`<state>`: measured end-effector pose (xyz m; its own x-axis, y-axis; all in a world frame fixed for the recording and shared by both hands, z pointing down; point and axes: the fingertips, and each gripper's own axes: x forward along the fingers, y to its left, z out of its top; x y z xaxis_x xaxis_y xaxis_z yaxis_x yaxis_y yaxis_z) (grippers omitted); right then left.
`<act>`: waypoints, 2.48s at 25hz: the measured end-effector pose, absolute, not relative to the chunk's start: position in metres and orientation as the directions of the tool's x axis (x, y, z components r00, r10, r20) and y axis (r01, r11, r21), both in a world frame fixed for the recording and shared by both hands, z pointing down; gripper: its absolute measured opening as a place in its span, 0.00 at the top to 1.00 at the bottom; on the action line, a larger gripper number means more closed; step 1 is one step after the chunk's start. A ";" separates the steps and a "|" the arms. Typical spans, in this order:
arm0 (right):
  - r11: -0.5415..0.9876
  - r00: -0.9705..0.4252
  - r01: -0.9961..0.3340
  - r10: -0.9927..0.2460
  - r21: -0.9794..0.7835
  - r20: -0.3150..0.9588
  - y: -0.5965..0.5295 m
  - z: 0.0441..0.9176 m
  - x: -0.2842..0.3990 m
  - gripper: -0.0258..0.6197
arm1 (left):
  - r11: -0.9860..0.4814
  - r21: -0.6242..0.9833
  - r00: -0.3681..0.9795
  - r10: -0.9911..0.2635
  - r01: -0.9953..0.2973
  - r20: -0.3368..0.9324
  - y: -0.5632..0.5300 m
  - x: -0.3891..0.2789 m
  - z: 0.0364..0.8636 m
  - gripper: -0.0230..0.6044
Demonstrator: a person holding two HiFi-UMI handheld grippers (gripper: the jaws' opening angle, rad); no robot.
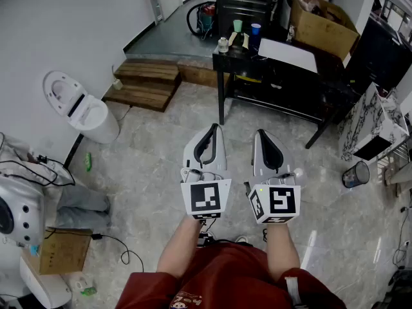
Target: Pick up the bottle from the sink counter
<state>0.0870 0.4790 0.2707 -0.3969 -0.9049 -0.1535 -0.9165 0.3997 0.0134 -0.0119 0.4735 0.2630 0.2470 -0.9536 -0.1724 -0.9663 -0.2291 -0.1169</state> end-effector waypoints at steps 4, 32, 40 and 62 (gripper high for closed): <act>0.399 -0.397 -0.917 -0.905 0.018 -0.150 0.476 0.275 0.080 0.96 | -0.231 -0.120 0.250 -0.951 -0.965 -0.183 0.473 -0.018 0.262 0.96; 0.380 -0.369 -0.925 -0.911 -0.025 -0.185 0.456 0.284 -0.007 0.96 | -0.264 -0.112 0.280 -0.948 -0.958 -0.154 0.447 -0.111 0.280 0.96; 0.375 -0.370 -0.927 -0.915 -0.001 -0.160 0.451 0.292 -0.028 0.96 | -0.287 -0.100 0.299 -0.945 -0.953 -0.135 0.440 -0.126 0.293 0.96; 0.403 -0.399 -0.915 -0.910 -0.017 -0.115 0.325 0.318 -0.016 0.96 | -0.284 -0.116 0.297 -0.947 -0.952 -0.119 0.313 -0.119 0.304 0.96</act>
